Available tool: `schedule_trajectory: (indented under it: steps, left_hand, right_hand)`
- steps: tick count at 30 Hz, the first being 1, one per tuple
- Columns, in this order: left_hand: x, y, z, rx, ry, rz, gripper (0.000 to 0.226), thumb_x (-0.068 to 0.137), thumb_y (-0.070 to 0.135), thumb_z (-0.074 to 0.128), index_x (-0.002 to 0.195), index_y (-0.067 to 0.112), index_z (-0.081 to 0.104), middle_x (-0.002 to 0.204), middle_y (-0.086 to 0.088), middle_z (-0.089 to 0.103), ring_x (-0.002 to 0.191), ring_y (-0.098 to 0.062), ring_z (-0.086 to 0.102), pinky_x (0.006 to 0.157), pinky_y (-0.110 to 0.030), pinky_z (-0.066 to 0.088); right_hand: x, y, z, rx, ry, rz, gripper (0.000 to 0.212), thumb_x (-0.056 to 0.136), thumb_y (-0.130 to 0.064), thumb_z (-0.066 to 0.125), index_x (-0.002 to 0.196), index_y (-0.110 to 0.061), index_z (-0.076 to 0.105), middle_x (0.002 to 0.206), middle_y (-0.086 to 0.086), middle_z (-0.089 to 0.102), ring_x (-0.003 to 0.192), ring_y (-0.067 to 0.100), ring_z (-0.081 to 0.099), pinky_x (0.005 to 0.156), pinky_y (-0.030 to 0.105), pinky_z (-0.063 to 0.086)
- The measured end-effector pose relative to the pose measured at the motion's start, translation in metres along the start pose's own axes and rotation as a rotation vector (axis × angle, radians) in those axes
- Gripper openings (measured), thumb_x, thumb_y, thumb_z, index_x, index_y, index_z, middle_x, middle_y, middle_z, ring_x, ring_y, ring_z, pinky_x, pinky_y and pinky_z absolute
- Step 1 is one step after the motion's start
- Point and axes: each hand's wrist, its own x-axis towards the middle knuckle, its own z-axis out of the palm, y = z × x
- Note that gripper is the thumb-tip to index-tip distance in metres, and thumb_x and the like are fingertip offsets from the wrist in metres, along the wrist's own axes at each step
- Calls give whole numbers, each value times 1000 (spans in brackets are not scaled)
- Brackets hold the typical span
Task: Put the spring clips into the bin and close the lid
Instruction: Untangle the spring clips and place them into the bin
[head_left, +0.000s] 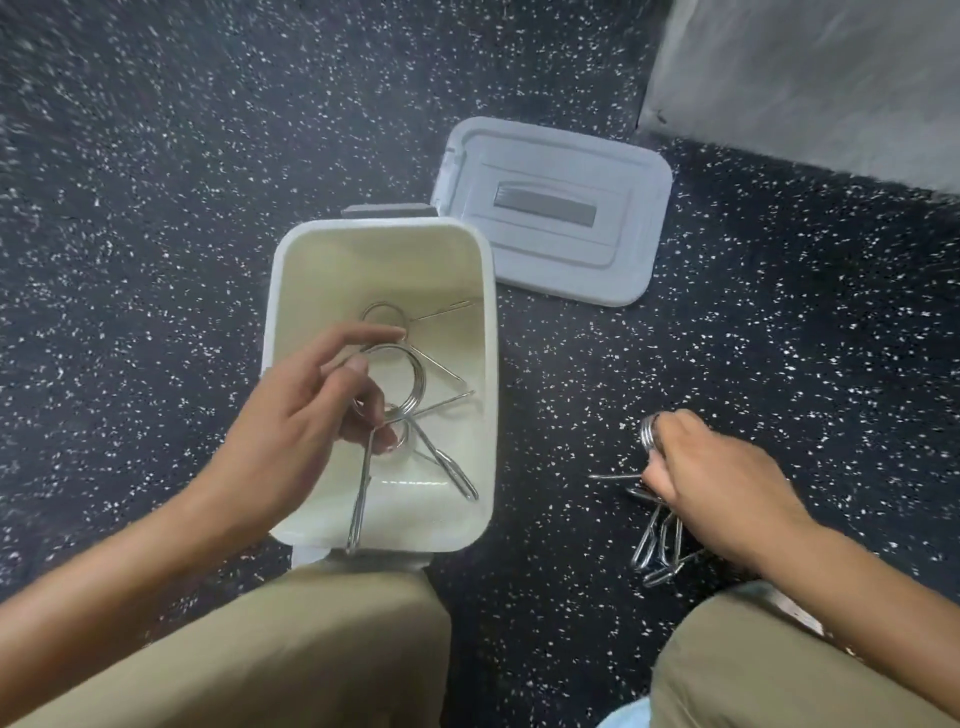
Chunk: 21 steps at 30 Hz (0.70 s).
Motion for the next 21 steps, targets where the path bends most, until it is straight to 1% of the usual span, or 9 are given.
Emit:
schedule_trajectory:
  steps: [4,7,10,12,13,15,17,19,21]
  left_hand:
    - [-2,-6,-13,-95,58,-62,28,108,12,38,119,20,62,75,-17,53,68,-44,68,66,-36,58]
    - [1,-12,-16,-118,101,-103,12,105,20,47,110,24,57,81,-13,48,65,-42,71,67,-41,60]
    - [8,-23,-15,-26,172,-150,9,103,17,53,102,25,50,89,-7,56,61,-24,73,70,-46,62]
    - [13,-33,-12,27,205,-200,15,102,13,53,98,24,44,96,-2,59,61,-21,74,74,-49,62]
    - [15,-39,-11,44,209,-224,16,102,11,51,98,24,42,101,-2,60,64,-21,75,76,-48,62]
    - [21,-50,-5,40,204,-255,20,102,1,45,103,20,40,113,-9,57,79,-25,74,74,-44,63]
    - [27,-64,1,18,187,-295,30,99,-10,40,111,18,38,118,-13,54,91,-34,70,76,-47,63]
    - [30,-77,6,45,128,-332,33,99,-7,44,118,19,39,117,-8,54,96,-33,70,84,-49,61]
    - [33,-87,15,90,84,-344,35,99,-4,49,120,24,46,122,-10,52,108,-34,66,86,-47,61]
  right_hand:
    - [5,-6,-21,146,37,16,20,102,-35,34,85,-25,37,81,-7,42,58,14,50,54,39,43]
    - [10,-14,-32,402,73,-6,24,102,-32,36,78,-29,37,79,-7,46,62,11,49,57,38,42]
    - [14,-25,-41,727,59,3,25,102,-25,37,78,-18,43,73,-4,45,60,8,39,60,36,36]
    - [15,-33,-48,866,5,20,25,103,-22,36,85,-8,46,71,-1,41,59,8,34,60,37,33]
    - [15,-36,-49,921,-20,23,26,104,-21,35,88,-5,48,70,3,42,59,9,36,61,37,34]
    - [14,-39,-49,1012,-55,34,29,106,-23,33,94,-10,56,78,13,54,66,18,48,68,39,40]
    - [13,-44,-50,1128,-79,60,34,107,-21,31,98,-16,63,93,8,68,75,24,57,78,40,46]
    - [14,-51,-51,1294,-105,95,34,108,-13,28,98,-11,61,98,6,73,74,17,59,76,36,48]
    - [13,-56,-55,1443,-111,130,31,108,-9,26,96,-10,55,95,9,73,69,12,58,73,33,47]
